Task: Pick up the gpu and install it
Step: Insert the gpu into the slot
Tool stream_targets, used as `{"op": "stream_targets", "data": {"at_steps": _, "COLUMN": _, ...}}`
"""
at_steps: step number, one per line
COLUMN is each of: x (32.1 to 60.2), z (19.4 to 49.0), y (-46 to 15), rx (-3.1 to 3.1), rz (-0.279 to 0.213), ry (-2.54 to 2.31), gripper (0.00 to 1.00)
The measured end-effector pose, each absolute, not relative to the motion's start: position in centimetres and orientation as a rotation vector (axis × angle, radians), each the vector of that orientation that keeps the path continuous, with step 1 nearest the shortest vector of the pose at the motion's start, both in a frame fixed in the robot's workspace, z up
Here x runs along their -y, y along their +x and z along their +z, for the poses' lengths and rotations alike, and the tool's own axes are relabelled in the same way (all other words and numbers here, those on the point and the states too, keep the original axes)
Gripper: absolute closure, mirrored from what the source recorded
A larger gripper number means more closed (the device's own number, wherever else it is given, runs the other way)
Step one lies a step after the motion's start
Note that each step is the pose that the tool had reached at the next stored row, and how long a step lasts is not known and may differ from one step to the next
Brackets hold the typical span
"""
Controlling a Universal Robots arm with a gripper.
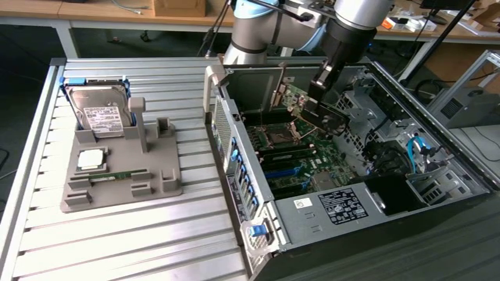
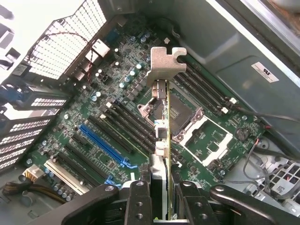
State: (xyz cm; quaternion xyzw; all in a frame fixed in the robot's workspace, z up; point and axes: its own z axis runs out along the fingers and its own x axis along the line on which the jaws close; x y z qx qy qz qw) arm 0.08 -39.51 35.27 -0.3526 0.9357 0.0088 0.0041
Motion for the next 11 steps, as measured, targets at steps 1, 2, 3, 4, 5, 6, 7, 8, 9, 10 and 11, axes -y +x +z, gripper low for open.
{"op": "stream_targets", "data": {"at_steps": 1, "x": 39.51, "z": 35.27, "y": 0.08, "rx": -2.929, "rz": 0.028, "ry": -1.112, "gripper": 0.73}}
{"op": "stream_targets", "data": {"at_steps": 2, "x": 39.51, "z": 35.27, "y": 0.08, "rx": -2.927, "rz": 0.028, "ry": -1.118, "gripper": 0.73}}
{"op": "stream_targets", "data": {"at_steps": 3, "x": 39.51, "z": 35.27, "y": 0.08, "rx": -2.925, "rz": 0.028, "ry": -1.123, "gripper": 0.73}}
{"op": "stream_targets", "data": {"at_steps": 4, "x": 39.51, "z": 35.27, "y": 0.08, "rx": -2.924, "rz": 0.028, "ry": -1.128, "gripper": 0.73}}
{"op": "stream_targets", "data": {"at_steps": 5, "x": 39.51, "z": 35.27, "y": 0.08, "rx": -2.922, "rz": 0.028, "ry": -1.132, "gripper": 0.73}}
{"op": "stream_targets", "data": {"at_steps": 6, "x": 39.51, "z": 35.27, "y": 0.08, "rx": -2.92, "rz": 0.028, "ry": -1.137, "gripper": 0.73}}
{"op": "stream_targets", "data": {"at_steps": 7, "x": 39.51, "z": 35.27, "y": 0.08, "rx": -2.918, "rz": 0.028, "ry": -1.142, "gripper": 0.73}}
{"op": "stream_targets", "data": {"at_steps": 8, "x": 39.51, "z": 35.27, "y": 0.09, "rx": -2.916, "rz": 0.028, "ry": -1.147, "gripper": 0.73}}
{"op": "stream_targets", "data": {"at_steps": 9, "x": 39.51, "z": 35.27, "y": 0.08, "rx": -2.914, "rz": 0.028, "ry": -1.154, "gripper": 0.73}}
{"op": "stream_targets", "data": {"at_steps": 10, "x": 39.51, "z": 35.27, "y": 0.09, "rx": -2.911, "rz": 0.028, "ry": -1.16, "gripper": 0.73}}
{"op": "stream_targets", "data": {"at_steps": 11, "x": 39.51, "z": 35.27, "y": 0.08, "rx": -2.909, "rz": 0.028, "ry": -1.165, "gripper": 0.73}}
